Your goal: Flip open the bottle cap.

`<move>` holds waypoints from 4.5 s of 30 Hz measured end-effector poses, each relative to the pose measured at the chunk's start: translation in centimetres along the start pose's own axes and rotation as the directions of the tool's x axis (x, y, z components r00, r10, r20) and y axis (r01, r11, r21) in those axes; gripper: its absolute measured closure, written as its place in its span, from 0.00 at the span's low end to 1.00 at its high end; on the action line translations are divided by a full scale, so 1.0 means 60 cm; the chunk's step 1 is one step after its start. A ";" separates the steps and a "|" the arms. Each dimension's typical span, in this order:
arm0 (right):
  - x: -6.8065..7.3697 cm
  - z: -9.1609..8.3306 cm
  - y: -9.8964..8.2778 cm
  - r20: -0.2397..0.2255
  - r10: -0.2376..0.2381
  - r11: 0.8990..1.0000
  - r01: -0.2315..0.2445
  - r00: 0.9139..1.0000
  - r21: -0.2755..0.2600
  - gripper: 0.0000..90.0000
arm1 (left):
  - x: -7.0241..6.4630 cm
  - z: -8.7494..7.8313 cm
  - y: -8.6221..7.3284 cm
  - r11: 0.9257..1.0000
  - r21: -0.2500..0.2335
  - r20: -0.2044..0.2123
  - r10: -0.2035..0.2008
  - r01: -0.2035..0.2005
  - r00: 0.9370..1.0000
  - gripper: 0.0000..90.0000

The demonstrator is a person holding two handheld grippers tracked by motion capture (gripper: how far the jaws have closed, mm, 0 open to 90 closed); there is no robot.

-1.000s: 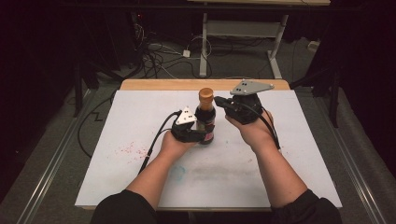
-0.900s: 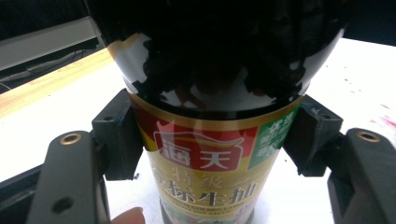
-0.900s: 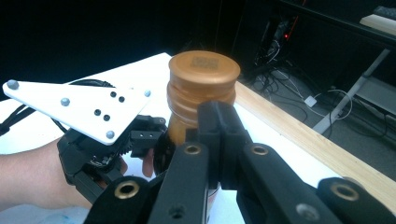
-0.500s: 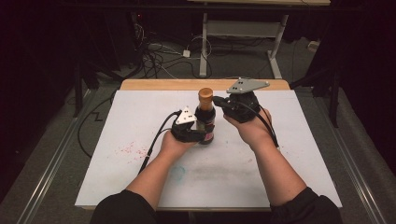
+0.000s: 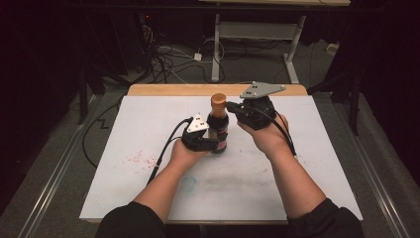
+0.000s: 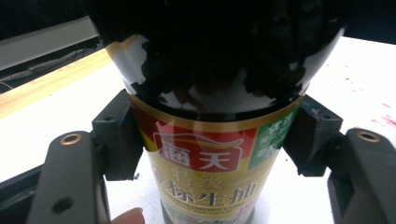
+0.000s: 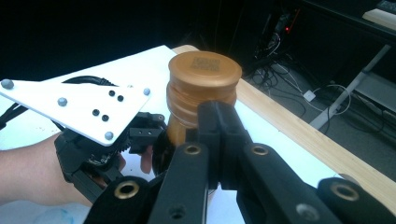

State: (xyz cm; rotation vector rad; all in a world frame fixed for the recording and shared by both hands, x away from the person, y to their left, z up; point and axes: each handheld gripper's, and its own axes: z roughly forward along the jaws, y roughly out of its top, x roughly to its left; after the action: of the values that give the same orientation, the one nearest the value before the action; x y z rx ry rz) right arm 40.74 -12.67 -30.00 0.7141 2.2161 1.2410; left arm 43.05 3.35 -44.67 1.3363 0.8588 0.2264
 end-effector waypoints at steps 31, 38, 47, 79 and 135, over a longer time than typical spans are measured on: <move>0.002 0.002 0.009 -0.004 0.021 0.998 -0.021 1.000 -0.055 1.00 | 0.002 -0.001 0.001 1.000 0.001 0.001 -0.008 0.008 1.000 0.33; 0.001 0.002 0.013 -0.002 0.016 0.998 -0.016 1.000 -0.057 1.00 | 0.001 -0.001 0.001 1.000 -0.002 0.000 -0.011 0.011 1.000 0.33; 0.003 0.004 0.023 0.002 0.014 0.998 -0.014 1.000 -0.064 1.00 | 0.002 -0.001 0.001 1.000 0.000 0.000 -0.009 0.009 1.000 0.33; 0.007 0.011 0.055 -0.015 0.002 0.995 -0.003 1.000 -0.100 1.00 | 0.001 0.000 0.000 1.000 -0.010 0.002 -0.016 0.016 1.000 0.33; -0.006 0.010 -0.333 0.064 0.217 0.971 -0.222 0.974 0.090 0.01 | 0.032 -0.111 -0.057 0.985 0.133 -0.138 -0.088 0.106 0.987 0.00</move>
State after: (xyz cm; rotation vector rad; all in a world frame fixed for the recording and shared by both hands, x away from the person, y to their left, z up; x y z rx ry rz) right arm 37.43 -21.47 -47.64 1.0429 2.2116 1.2071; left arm 38.88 8.65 -48.49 1.4175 1.0648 0.1819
